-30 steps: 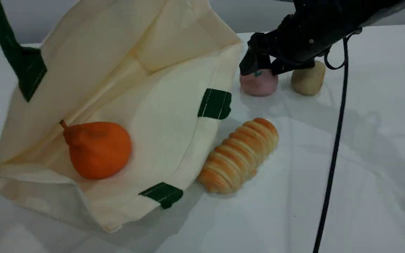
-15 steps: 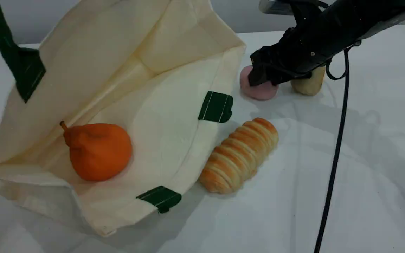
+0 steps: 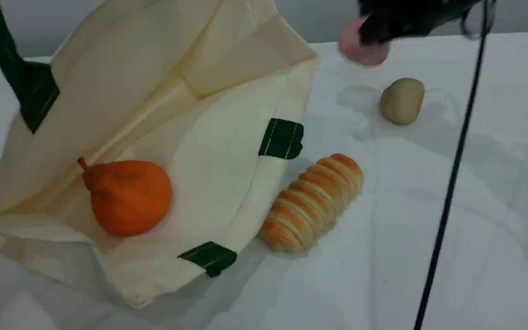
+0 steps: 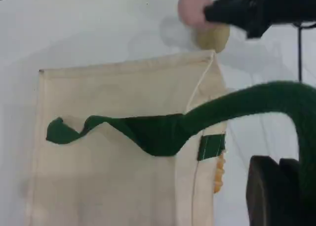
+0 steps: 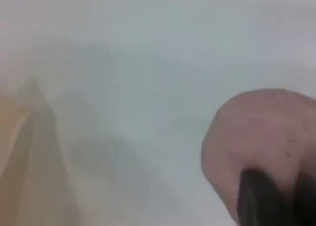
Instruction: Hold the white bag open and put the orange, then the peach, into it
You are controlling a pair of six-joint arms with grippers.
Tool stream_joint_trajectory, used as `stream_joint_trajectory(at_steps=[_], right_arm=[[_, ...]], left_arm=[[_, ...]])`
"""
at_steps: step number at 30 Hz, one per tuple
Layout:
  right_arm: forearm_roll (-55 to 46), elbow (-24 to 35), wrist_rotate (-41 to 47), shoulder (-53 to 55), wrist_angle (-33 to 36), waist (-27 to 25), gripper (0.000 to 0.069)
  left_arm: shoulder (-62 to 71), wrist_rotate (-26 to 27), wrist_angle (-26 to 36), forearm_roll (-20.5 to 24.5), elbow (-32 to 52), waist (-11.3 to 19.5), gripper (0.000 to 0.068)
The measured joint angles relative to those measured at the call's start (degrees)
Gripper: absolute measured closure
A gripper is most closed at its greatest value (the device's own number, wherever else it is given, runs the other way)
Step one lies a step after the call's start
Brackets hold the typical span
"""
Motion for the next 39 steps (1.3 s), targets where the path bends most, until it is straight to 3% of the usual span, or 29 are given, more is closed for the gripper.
stream_joint_trajectory(at_steps=[7, 15, 21, 24, 29, 39], right_arm=[[-8.19, 0.0, 8.47, -4.1, 6.53, -5.83, 0.0619], [-20.02, 0.0, 21.21, -7.68, 25.36, -10.39, 0.0619], [-17.64, 0.0, 21.56, -11.26, 42.32, -9.88, 0.0619], [-14.83, -0.05, 21.51, -12.68, 47.38, -9.29, 0.0619], [-17.47, 0.56, 23.82, -13.08, 48.71, -4.35, 0.0619], [-18.25, 2.31, 23.31, -13.03, 48.88, 10.5, 0.0619]], left_arm=[[0.0, 0.2, 0.0, -0.43, 0.0, 0.0, 0.0635], [0.0, 0.42, 0.0, -0.47, 0.0, 0.0, 0.0635], [0.0, 0.42, 0.0, -0.57, 0.0, 0.0, 0.0635], [0.0, 0.42, 0.0, -0.57, 0.0, 0.0, 0.0635], [0.0, 0.42, -0.05, -0.57, 0.0, 0.0, 0.0635], [0.0, 0.42, -0.05, -0.79, 0.0, 0.0, 0.0635]])
